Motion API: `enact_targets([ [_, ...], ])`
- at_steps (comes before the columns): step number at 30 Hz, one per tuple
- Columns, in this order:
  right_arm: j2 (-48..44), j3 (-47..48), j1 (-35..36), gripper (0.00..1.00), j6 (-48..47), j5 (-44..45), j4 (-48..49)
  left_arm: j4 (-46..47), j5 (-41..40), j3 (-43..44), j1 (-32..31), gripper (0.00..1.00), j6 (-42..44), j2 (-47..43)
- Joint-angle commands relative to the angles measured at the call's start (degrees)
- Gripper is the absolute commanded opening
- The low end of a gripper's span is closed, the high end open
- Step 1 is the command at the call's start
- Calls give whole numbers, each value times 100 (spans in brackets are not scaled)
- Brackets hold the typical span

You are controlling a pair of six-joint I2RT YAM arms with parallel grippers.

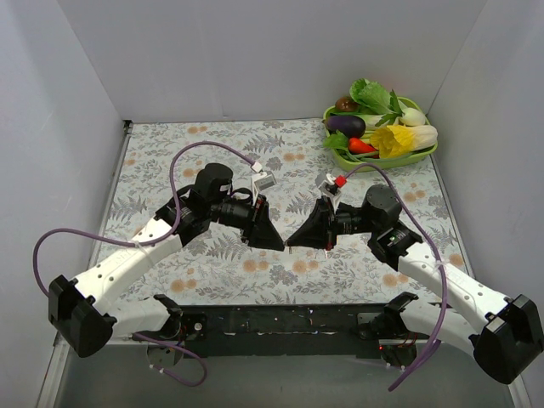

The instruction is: Unlock with the key

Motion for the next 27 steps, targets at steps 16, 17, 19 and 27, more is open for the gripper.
enact_targets([
  [16, -957, -398, 34, 1, -1182, 3000, -1331, -332, -4538, -490, 438, 98, -1773, -1251],
  [17, -1167, -425, 25, 1, -1217, 3254, -1401, -455, -4682, -560, 500, 98, -1993, -1277],
  [19, -1396, -521, 34, 1, -1253, 3484, -1463, -535, -5007, -779, 597, 98, -2714, -1312],
  [27, -2302, -768, 34, 1, -1174, 4215, -1560, -640, -6606, -825, 738, 98, -3981, -190],
])
